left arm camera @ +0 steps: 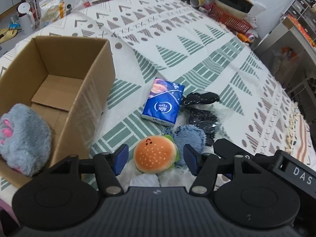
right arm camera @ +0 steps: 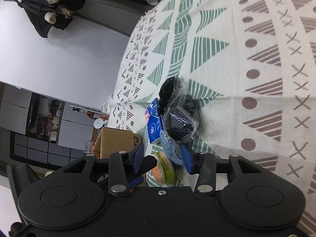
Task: Organize soft objects
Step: 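Grasp the orange burger plush with the left tool while the right tool grasps the denim scrap, then carry the burger plush and denim scrap over the box with both tools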
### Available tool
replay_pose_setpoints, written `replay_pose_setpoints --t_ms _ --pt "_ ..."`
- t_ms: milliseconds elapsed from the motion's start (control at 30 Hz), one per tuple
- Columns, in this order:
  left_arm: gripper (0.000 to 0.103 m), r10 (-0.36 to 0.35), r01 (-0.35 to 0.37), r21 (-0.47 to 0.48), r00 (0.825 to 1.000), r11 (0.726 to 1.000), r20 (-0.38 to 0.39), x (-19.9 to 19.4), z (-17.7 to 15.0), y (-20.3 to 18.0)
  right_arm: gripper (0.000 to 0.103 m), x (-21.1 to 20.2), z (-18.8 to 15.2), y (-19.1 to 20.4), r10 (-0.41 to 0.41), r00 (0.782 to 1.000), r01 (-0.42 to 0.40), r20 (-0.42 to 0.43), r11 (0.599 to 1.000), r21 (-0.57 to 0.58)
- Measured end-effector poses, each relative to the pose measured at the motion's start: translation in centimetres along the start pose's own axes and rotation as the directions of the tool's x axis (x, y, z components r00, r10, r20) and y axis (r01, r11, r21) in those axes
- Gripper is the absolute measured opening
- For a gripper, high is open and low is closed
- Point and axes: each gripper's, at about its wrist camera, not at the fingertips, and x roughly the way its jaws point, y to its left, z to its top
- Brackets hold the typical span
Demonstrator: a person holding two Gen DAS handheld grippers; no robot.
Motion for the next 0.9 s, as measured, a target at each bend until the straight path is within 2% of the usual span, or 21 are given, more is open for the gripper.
replay_pose_setpoints --t_ms 100,400,467,533,600,900 --pt "0.058 0.014 -0.014 -0.012 1.0 1.0 -0.023 1.3 0.2 0.3 0.039 0.7 0.2 -0.5 0.008 1.0 -0.008 -0.014 1.0 0.018" --pt "0.058 -0.013 0.011 -0.041 0.998 0.999 -0.054 3.7 0.6 0.6 0.038 2.0 0.5 -1.4 0.011 0.999 -0.009 -0.034 0.999 0.048" --pt "0.055 -0.026 0.023 -0.056 0.998 0.998 -0.061 3.8 0.6 0.8 0.032 2.2 0.4 -1.3 0.006 0.999 -0.005 -0.036 0.999 0.036" --pt "0.049 -0.043 0.04 -0.055 0.997 0.998 -0.063 3.7 0.7 0.7 0.018 2.2 0.2 -1.1 -0.002 1.0 0.002 -0.029 1.0 0.02" --pt "0.045 -0.038 0.035 -0.049 0.998 0.998 -0.057 3.5 0.7 0.6 0.014 1.9 0.1 -1.0 -0.004 1.0 0.004 -0.019 1.0 0.008" --pt "0.043 -0.042 0.042 -0.027 0.999 0.999 -0.02 1.0 0.7 0.6 0.012 -0.6 -0.6 0.6 -0.01 0.999 0.012 0.05 0.999 -0.044"
